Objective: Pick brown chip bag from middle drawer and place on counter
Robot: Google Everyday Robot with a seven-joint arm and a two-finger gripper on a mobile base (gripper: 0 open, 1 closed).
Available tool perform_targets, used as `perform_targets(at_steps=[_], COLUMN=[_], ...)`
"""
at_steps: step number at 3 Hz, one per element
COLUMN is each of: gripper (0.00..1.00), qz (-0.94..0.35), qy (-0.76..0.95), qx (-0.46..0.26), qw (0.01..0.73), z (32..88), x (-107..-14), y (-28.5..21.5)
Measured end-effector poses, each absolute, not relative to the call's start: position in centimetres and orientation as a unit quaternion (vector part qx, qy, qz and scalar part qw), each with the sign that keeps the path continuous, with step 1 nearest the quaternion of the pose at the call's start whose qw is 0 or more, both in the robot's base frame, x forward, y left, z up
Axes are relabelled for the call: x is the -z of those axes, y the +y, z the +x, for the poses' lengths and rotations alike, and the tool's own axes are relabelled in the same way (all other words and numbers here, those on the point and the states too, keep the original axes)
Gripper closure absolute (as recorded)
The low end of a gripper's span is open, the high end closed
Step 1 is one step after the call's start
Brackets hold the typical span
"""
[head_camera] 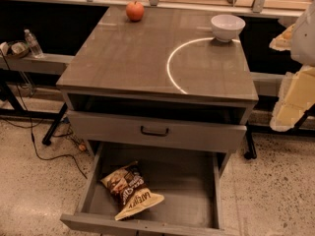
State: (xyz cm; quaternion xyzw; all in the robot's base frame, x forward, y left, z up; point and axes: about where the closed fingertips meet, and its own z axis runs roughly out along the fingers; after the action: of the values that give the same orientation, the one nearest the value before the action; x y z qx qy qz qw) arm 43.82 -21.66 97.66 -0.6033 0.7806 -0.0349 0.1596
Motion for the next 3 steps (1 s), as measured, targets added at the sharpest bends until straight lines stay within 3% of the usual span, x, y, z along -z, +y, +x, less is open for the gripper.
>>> perform_targets(at_steps=[1,3], gripper=[0.00,0.00], qz=[-0.603,-0.599], qy=[0.781,0.787], qx=[0.035,-0.036], qw=[0.160,0.145], z=[43.8,43.0], x=[-97.7,-90.3], y=[-21.7,-17.7])
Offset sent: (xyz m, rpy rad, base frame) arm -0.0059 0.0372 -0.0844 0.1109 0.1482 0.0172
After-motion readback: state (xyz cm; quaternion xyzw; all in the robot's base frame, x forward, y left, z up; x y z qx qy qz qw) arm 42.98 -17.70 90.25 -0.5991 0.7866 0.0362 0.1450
